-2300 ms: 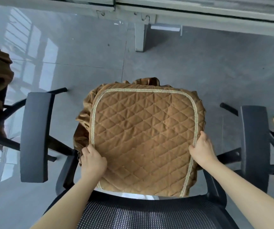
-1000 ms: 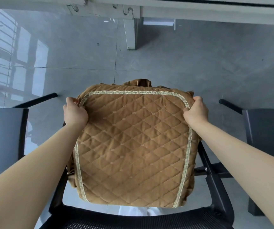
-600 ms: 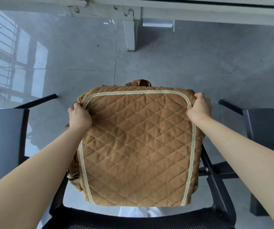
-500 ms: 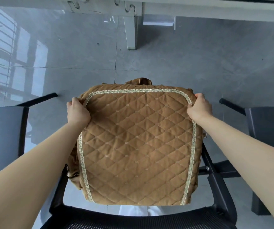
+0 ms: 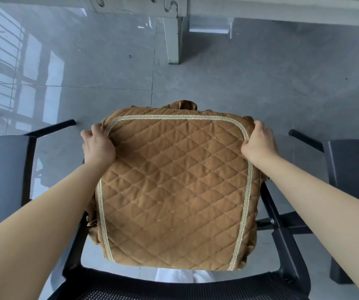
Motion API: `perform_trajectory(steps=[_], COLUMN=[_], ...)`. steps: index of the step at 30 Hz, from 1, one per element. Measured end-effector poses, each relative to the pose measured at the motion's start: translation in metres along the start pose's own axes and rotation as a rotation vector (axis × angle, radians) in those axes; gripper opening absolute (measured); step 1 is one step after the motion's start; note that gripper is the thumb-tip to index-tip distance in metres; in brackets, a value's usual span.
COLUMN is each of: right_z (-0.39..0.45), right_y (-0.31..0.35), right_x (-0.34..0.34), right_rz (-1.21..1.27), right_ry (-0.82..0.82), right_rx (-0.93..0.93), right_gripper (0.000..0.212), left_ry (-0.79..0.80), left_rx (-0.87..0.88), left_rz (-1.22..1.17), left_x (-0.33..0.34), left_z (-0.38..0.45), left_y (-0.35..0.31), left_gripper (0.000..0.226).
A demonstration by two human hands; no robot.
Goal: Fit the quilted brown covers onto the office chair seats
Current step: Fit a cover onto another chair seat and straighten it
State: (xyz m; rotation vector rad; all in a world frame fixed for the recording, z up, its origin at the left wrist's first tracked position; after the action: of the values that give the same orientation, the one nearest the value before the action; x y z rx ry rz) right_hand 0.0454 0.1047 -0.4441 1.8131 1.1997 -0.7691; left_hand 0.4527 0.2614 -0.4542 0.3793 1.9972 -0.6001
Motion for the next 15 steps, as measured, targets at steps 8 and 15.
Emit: perform_trajectory(steps=[8,15], right_z=[-0.041,-0.085], right_y=[-0.004,-0.017], right_x=[0.035,0.027], right_rz=[-0.224,-0.131], right_ry=[0.105,0.313], right_rx=[-0.193,-0.055], right_gripper=[0.075,0.077], left_ry=[0.086,0.357], left_rx=[0.094,0.019], left_rz=[0.184,0.354], left_x=[0.035,0.036], left_z=[-0.049,-0.114], left_y=[0.01,0.022], left_gripper=[0.067,0.077])
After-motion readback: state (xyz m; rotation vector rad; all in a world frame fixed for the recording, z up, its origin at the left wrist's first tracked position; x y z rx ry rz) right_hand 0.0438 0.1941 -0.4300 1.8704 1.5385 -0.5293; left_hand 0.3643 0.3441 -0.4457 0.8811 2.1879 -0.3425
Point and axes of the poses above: each hand's wrist, its own z-axis towards the middle knuckle, its own x-axis out of the palm, y = z × x, the point moved 8 cm from there along z, towards the middle knuckle, and after that the axes turned 4 degrees about z, right-handed, at the moved point
